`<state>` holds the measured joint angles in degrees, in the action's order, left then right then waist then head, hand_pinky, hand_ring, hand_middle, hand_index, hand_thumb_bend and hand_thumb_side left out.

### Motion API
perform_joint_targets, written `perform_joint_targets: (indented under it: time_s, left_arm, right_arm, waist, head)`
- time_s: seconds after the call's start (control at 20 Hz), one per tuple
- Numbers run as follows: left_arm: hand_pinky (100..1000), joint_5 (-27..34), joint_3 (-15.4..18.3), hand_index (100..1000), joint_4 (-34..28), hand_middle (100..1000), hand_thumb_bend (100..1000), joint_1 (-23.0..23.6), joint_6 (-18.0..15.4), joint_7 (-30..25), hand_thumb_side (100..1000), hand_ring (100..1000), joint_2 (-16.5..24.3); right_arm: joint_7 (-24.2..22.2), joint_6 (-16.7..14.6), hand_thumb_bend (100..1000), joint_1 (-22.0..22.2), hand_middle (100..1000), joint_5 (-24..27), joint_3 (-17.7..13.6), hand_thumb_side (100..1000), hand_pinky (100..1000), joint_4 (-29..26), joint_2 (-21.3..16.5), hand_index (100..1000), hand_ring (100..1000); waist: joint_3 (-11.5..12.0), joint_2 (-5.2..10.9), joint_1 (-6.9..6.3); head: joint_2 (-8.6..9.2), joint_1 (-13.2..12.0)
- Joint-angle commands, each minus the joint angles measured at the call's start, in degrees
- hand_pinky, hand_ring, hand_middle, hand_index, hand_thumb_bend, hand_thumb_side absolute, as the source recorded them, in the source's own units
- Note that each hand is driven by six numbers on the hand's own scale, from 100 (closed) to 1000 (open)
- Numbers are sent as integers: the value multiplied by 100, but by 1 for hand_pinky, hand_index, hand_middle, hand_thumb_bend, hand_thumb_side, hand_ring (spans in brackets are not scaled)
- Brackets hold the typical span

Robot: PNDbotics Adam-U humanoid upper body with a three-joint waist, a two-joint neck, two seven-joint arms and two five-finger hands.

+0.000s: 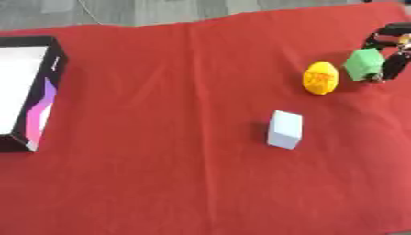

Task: Pick up the objects with one hand, pass them to the other hand, and then place them into the box on the other side of the table.

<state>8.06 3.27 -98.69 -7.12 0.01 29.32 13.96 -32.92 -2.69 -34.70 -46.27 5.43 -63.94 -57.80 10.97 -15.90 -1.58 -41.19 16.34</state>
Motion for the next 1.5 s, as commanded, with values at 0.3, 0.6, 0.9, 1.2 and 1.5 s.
perform_joint_targets:
  time_s: [0.3, 0.6, 0.9, 1.2, 1.5]
  left_arm:
    - [803, 2, 13, 792, -103, 833, 235, -12, -19, 23, 900, 702, 81]
    - [803, -6, 39, 792, -93, 832, 236, 39, -31, 46, 896, 701, 132]
    - [803, -9, 45, 792, -100, 832, 238, 35, -38, 53, 888, 702, 161]
    - [802, -22, 52, 792, -118, 832, 240, 54, -34, 58, 882, 702, 226]
    - [801, -30, 57, 793, -118, 832, 243, 76, -37, 61, 880, 702, 260]
  right_arm:
    - [152, 214, 319, 22, 481, 453, -92, 100, 921, -394, -293, 500, 696]
    - [401, 569, 230, 445, 446, 1734, -283, 100, 882, -1145, -372, 508, 664]
    - [826, 975, 174, 850, 431, 2842, -341, 100, 865, -1841, -295, 516, 647]
    - [1299, 1154, 153, 1035, 419, 3223, -361, 100, 856, -2242, -183, 515, 629]
    - [1784, 1372, 115, 1368, 404, 3658, -398, 100, 851, -3056, -131, 516, 621]
  waist:
    - [-41, 114, 13]
    - [-91, 220, 23]
    - [-132, 360, -15]
    - [-139, 516, -33]
    - [-159, 569, 3]
  head:
    - [-67, -54]
    - [-114, -155]
    - [-8, -245]
    - [19, -312]
    - [-14, -384]
